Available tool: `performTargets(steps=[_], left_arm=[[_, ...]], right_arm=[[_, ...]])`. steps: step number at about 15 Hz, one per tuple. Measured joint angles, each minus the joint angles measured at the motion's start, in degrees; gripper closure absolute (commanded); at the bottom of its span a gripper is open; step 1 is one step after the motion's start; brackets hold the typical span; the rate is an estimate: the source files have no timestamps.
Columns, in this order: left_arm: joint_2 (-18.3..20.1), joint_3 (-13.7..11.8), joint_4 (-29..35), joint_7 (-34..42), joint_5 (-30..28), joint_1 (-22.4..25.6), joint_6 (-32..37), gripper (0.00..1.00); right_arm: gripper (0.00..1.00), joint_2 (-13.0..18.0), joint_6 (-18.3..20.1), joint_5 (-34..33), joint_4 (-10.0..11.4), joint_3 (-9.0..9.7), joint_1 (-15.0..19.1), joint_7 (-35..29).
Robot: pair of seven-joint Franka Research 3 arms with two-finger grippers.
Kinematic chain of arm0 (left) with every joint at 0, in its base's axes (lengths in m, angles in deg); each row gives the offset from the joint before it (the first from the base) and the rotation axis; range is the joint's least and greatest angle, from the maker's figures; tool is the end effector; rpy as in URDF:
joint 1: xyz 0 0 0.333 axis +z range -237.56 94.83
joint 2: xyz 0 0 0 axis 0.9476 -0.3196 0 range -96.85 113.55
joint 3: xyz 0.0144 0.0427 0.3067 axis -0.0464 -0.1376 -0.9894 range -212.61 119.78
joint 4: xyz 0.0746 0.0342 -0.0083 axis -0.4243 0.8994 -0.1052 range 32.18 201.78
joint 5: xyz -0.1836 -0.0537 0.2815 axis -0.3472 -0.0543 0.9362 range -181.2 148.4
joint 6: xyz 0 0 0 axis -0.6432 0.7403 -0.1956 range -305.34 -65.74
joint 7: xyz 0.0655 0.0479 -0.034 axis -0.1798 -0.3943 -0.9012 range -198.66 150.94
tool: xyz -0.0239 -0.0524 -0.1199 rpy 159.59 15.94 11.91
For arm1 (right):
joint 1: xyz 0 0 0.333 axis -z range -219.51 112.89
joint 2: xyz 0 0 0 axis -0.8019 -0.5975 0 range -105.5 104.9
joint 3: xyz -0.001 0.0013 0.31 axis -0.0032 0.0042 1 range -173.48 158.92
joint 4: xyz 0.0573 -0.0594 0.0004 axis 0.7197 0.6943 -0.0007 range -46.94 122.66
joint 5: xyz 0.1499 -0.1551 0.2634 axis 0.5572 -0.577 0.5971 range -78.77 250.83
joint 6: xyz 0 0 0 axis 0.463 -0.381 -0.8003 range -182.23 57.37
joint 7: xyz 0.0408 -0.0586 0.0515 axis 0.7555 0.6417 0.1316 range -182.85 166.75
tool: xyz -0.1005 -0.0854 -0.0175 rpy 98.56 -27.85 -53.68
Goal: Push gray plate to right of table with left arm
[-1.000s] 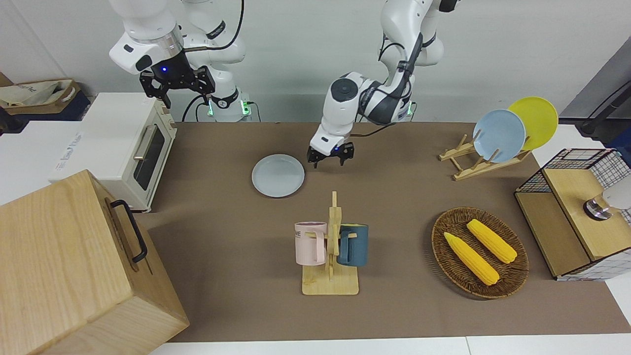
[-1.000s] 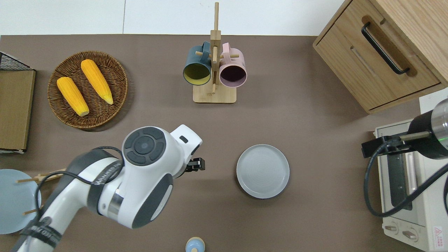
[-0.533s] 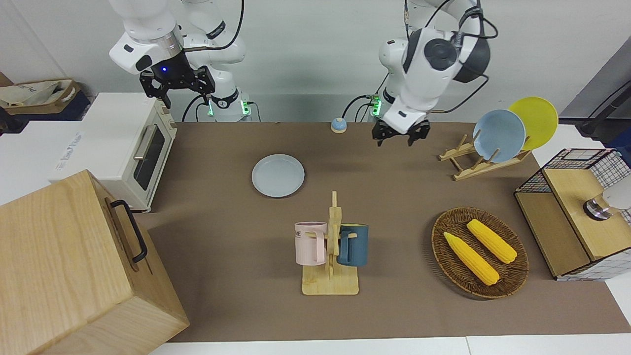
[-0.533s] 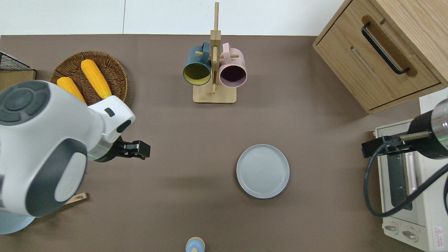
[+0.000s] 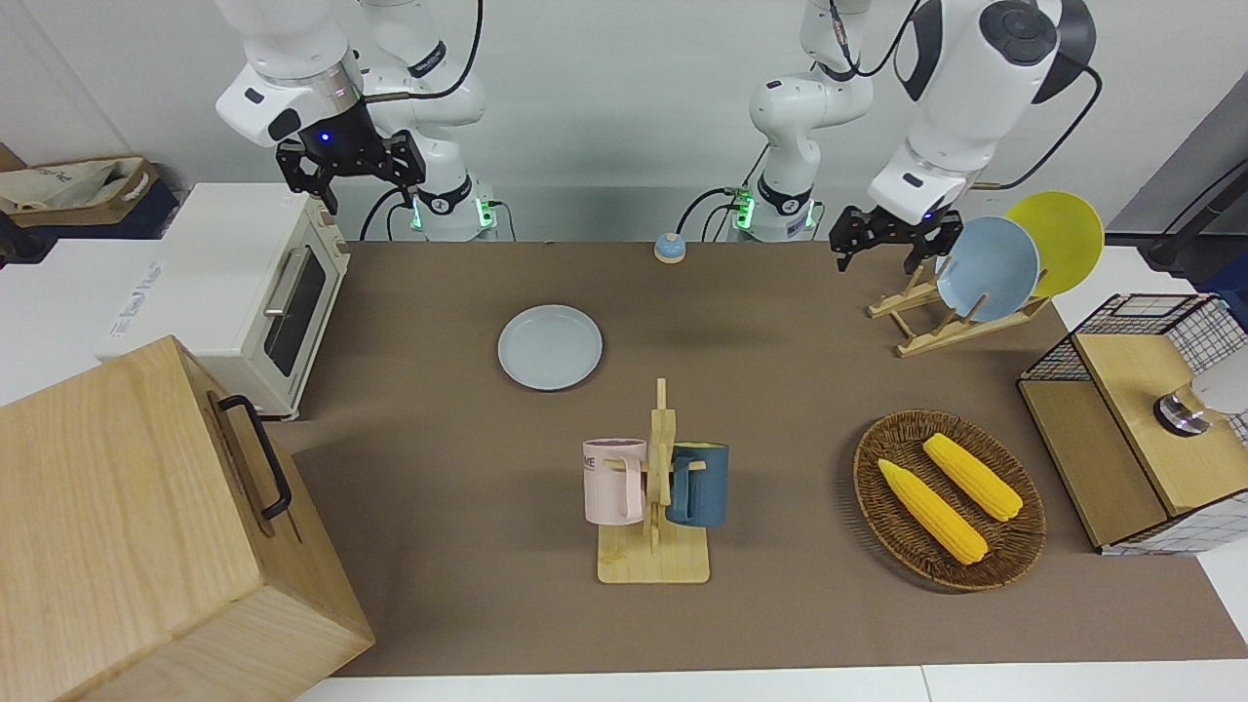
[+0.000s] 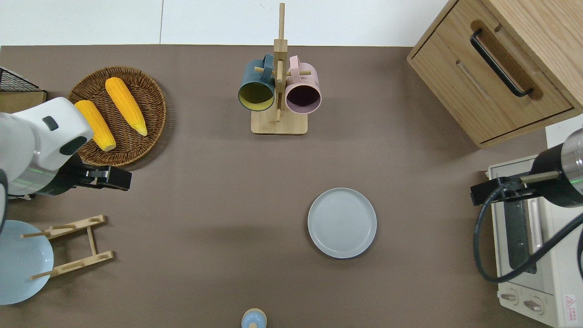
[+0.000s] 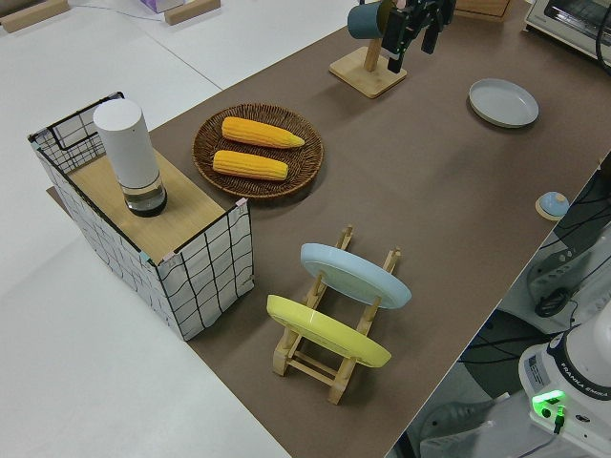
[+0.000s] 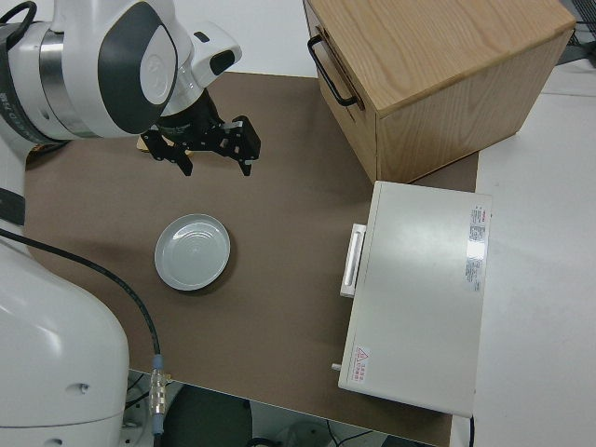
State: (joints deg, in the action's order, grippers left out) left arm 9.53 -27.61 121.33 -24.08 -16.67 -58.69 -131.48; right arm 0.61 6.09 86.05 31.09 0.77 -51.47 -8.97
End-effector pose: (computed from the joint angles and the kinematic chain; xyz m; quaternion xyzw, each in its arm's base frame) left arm 0.4883 -0.0545 0.5609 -0.9981 0.0513 0.0330 0.0028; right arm 0.4647 0.0513 0.6186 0.9969 0.0460 -0.0638 0.0049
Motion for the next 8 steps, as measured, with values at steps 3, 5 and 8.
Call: performTargets(steps=[3, 5, 8], left_arm=[[0.0, -3.3, -1.4, 2.0, 0.0, 0.1, 0.0, 0.01], [0.0, -4.9, -2.3, 3.0, 0.0, 0.2, 0.1, 0.01], [0.0, -5.9, -3.4, 4.9, 0.0, 0.3, 0.1, 0.01]], right_arm=[[0.017, 0.0, 0.0, 0.0, 0.0, 0.0, 0.0, 0.0], [0.017, 0.0, 0.0, 0.0, 0.0, 0.0, 0.0, 0.0], [0.017, 0.0, 0.0, 0.0, 0.0, 0.0, 0.0, 0.0]])
